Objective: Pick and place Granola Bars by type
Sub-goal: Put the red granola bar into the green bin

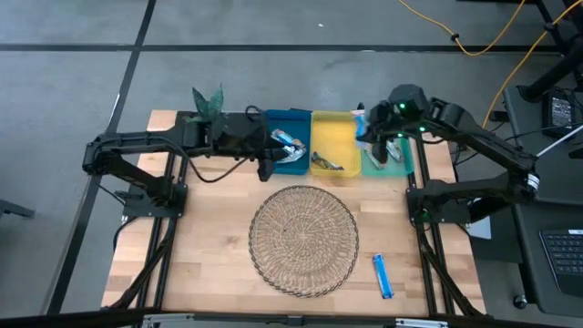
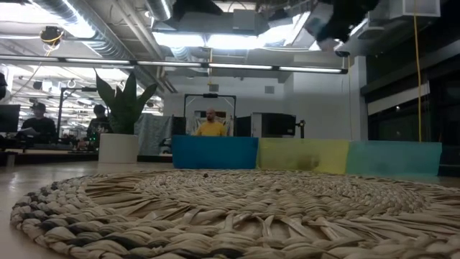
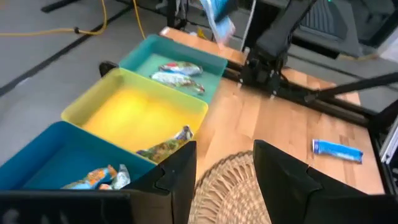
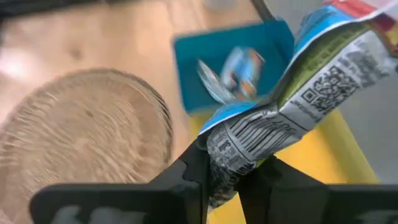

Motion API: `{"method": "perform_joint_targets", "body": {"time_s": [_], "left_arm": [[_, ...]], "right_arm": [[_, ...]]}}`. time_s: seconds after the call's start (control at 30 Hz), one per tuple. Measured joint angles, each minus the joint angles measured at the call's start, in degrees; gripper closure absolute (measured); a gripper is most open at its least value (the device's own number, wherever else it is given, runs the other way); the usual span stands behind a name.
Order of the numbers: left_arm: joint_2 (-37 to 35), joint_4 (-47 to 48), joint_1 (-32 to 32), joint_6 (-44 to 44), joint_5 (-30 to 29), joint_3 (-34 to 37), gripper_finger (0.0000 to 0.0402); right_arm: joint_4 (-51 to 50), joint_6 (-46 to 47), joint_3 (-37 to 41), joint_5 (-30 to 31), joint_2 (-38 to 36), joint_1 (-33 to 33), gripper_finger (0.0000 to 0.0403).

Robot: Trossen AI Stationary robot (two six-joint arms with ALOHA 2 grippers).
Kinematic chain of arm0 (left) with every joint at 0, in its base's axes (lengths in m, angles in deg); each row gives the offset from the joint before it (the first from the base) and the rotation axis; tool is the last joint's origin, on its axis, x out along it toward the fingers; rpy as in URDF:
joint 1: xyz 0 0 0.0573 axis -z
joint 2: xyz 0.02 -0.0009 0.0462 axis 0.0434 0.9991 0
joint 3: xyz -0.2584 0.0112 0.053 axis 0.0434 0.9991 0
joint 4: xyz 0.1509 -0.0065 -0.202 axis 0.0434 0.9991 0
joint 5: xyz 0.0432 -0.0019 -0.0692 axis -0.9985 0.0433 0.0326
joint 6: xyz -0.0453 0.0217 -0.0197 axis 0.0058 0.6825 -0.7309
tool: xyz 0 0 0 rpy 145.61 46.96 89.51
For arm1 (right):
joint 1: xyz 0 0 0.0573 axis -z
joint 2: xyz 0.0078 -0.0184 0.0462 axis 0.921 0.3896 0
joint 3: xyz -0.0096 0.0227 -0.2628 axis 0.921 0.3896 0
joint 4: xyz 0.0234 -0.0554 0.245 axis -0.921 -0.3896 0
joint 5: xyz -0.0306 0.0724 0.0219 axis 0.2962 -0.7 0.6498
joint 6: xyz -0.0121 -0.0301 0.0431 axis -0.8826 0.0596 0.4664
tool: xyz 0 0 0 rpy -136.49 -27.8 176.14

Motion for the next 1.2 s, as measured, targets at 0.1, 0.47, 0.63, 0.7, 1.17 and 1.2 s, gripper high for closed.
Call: {"method": "perform_joint_targets", "body": {"time_s": [0.1,0.47,0.63,0.7,1.17,1.2], "left_arm": [[1.77,-0.15,0.76,0.15,0.23,0.00,0.0252],[5.09,-0.32,-0.36,7.36,7.97,0.02,0.0254],[5.09,-0.27,-0.58,10.89,8.31,0.02,0.0254],[5.09,-0.13,-0.58,12.50,8.34,0.02,0.0254],[5.09,0.08,-0.53,21.27,8.18,0.02,0.0257],[5.09,0.08,-0.47,21.59,8.21,0.02,0.0258]], "right_arm": [[-5.69,-0.44,0.00,3.94,-1.91,1.74,0.0341],[-19.36,2.61,0.02,12.46,-2.78,10.90,0.0335],[-20.04,5.05,0.02,13.31,-1.49,15.87,0.0346],[-20.54,5.61,0.02,13.31,-0.38,17.91,0.0350],[-14.85,11.56,6.77,13.35,9.42,23.53,0.0353],[-13.76,12.32,8.42,13.40,9.63,23.55,0.0353]]}}
